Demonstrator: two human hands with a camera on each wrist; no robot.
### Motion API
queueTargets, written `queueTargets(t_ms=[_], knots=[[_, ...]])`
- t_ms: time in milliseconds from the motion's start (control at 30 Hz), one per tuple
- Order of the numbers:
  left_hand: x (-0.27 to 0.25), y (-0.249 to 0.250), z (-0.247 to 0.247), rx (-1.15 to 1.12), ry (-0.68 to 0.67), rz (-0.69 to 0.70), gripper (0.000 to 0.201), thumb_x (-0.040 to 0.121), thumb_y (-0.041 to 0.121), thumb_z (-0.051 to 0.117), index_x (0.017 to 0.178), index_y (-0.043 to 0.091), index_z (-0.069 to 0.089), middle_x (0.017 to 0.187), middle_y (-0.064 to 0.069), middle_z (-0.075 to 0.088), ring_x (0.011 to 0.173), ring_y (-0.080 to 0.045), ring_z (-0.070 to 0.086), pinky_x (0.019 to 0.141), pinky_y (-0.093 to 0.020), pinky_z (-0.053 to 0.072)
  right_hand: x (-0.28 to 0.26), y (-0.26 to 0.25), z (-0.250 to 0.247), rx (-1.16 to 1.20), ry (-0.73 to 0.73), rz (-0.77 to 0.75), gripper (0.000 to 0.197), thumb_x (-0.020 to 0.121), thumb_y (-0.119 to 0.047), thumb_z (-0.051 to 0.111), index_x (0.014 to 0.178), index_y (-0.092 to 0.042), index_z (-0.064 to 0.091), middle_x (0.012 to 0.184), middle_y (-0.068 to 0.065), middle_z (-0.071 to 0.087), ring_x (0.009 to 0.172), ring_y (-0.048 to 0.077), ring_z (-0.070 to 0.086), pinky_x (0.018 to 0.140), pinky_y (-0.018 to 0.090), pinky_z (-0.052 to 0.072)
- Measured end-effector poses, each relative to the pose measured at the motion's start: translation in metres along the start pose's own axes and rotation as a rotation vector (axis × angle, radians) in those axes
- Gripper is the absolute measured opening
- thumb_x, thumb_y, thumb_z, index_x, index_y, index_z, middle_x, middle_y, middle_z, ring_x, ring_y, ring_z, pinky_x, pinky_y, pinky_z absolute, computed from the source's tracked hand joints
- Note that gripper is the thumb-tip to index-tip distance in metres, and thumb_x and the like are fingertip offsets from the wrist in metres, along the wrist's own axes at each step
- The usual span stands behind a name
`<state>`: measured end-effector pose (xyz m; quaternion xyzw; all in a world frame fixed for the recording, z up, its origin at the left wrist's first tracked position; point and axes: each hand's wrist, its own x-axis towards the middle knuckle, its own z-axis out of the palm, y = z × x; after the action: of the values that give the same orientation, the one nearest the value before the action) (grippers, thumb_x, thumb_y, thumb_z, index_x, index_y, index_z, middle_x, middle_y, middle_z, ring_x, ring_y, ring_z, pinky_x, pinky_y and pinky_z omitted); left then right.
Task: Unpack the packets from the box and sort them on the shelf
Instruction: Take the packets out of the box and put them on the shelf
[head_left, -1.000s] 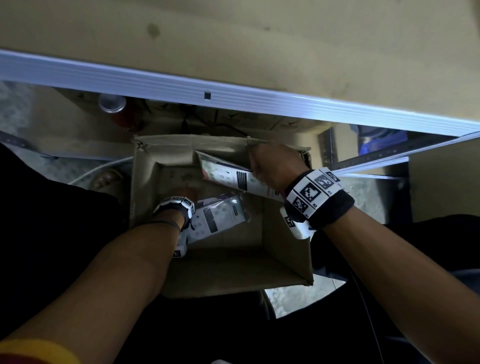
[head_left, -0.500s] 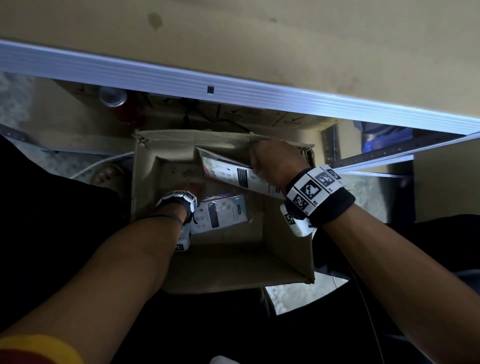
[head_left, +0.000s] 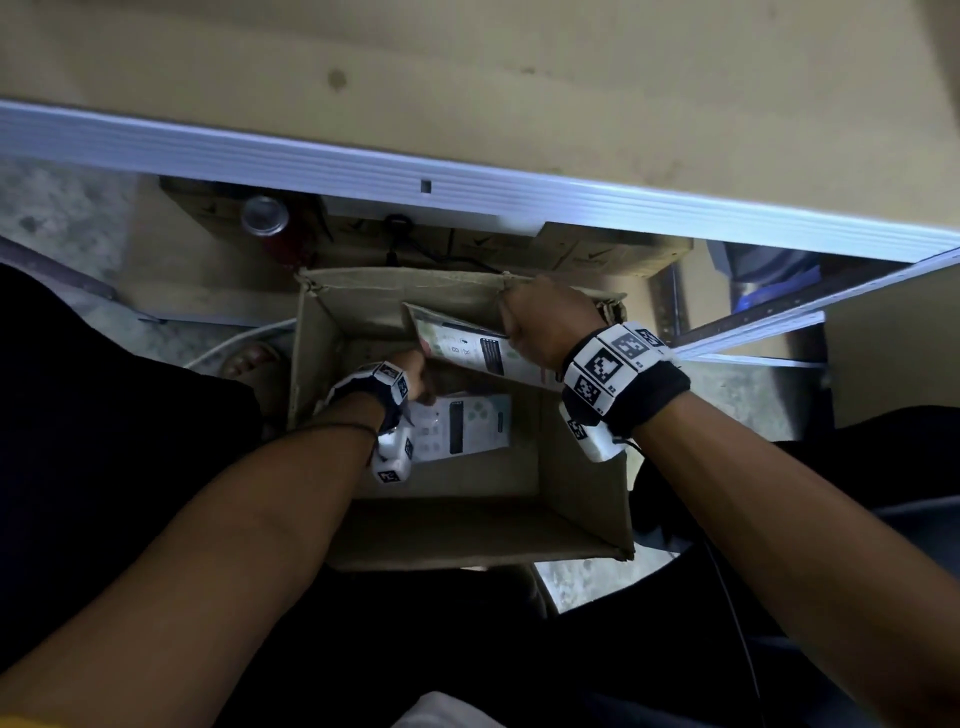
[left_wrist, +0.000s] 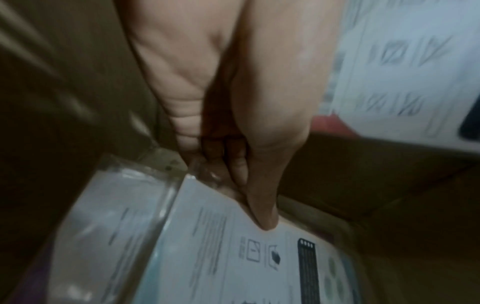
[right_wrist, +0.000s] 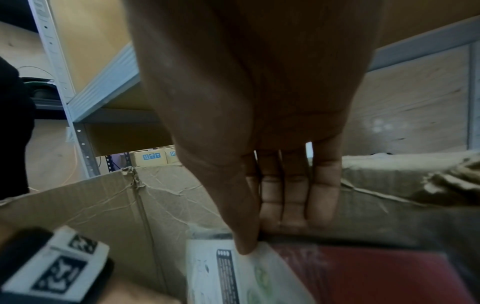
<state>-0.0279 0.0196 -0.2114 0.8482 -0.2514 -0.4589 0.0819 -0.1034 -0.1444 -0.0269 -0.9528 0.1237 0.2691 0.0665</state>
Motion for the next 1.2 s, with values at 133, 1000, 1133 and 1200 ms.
queueTargets(t_ms=[133,1000,1133,1200], knots=[[-0.024,0.013,-0.018,-0.071,-0.036,0.053,0.019,0.085,0.011,0.077,0.103,0.005,0.080,0.112,-0.012,0.075,0.106,-0.031,0.068,0.100,-0.038,0.054,-0.010,0.000,0.002,0.016,0.048,0.008,0.012,0.090,-0.008,0.055,0.086,-0.018,0.052,0.102,0.009,0.064,0.094,0.032,0.064,0.067,0.035,0.041],[-0.257,0.097,-0.138,0.347,0.412,0.393,0.016,0.085,0.007,0.071,0.089,0.018,0.081,0.100,-0.002,0.078,0.089,-0.018,0.070,0.082,-0.029,0.057,-0.160,-0.010,-0.080,-0.054,0.515,-0.016,0.013,0.089,-0.008,0.060,0.098,-0.016,0.055,0.104,0.011,0.063,0.082,0.028,0.054,0.069,0.033,0.044],[-0.303,0.115,-0.172,0.409,0.452,0.456,0.012,0.087,0.006,0.070,0.090,0.013,0.080,0.097,-0.003,0.076,0.077,-0.010,0.060,0.072,-0.024,0.047,-0.197,-0.003,-0.115,-0.047,0.610,-0.004,0.014,0.091,-0.005,0.051,0.098,-0.016,0.056,0.098,0.010,0.065,0.081,0.028,0.057,0.066,0.032,0.047],[-0.324,0.123,-0.191,0.423,0.473,0.458,0.016,0.087,0.005,0.067,0.081,0.015,0.078,0.097,-0.005,0.077,0.079,-0.011,0.061,0.073,-0.025,0.047,-0.214,0.002,-0.134,-0.033,0.640,-0.003,0.014,0.090,-0.003,0.050,0.096,-0.014,0.056,0.093,0.009,0.065,0.081,0.029,0.061,0.069,0.036,0.052]])
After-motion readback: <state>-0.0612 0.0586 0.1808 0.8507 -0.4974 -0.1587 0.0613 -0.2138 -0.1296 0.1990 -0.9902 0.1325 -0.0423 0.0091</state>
